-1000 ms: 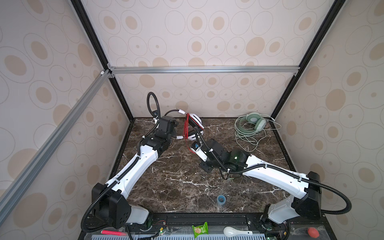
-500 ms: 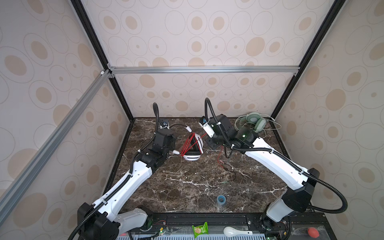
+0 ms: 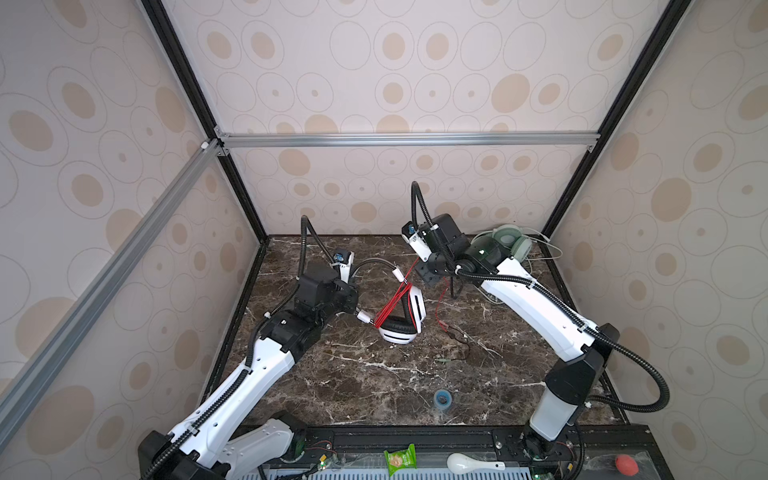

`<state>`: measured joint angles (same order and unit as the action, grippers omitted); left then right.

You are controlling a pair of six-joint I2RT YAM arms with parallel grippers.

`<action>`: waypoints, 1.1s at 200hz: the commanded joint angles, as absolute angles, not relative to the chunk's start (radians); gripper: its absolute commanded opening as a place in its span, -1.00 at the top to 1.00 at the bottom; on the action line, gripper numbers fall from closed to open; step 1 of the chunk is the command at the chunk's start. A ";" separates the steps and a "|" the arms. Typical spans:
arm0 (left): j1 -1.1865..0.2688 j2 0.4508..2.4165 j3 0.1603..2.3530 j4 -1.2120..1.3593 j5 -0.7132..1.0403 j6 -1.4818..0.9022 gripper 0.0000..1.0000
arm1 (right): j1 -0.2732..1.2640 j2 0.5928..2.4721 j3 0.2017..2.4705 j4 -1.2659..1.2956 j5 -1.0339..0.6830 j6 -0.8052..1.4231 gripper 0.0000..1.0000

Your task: Wrap the headphones

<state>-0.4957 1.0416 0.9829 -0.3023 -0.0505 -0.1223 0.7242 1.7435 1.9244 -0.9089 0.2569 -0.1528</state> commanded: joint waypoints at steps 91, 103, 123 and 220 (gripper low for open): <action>-0.500 1.018 1.043 -0.328 -0.008 -0.108 1.00 | 0.682 1.535 1.709 -0.707 0.264 -0.066 1.00; -0.500 1.020 1.043 -0.327 -0.007 -0.111 1.00 | 0.682 1.533 1.713 -0.716 0.278 -0.065 1.00; -0.500 1.022 1.046 -0.321 -0.003 -0.118 1.00 | 0.681 1.517 1.689 -0.703 0.297 -0.062 1.00; -0.500 1.026 1.098 -0.342 0.058 -0.148 1.00 | 0.662 1.502 1.607 -0.640 0.277 -0.028 0.93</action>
<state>-0.4969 1.0325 1.0206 -0.3275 -0.0051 -0.1345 0.7025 1.5425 1.6444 -0.7181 0.2451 -0.0723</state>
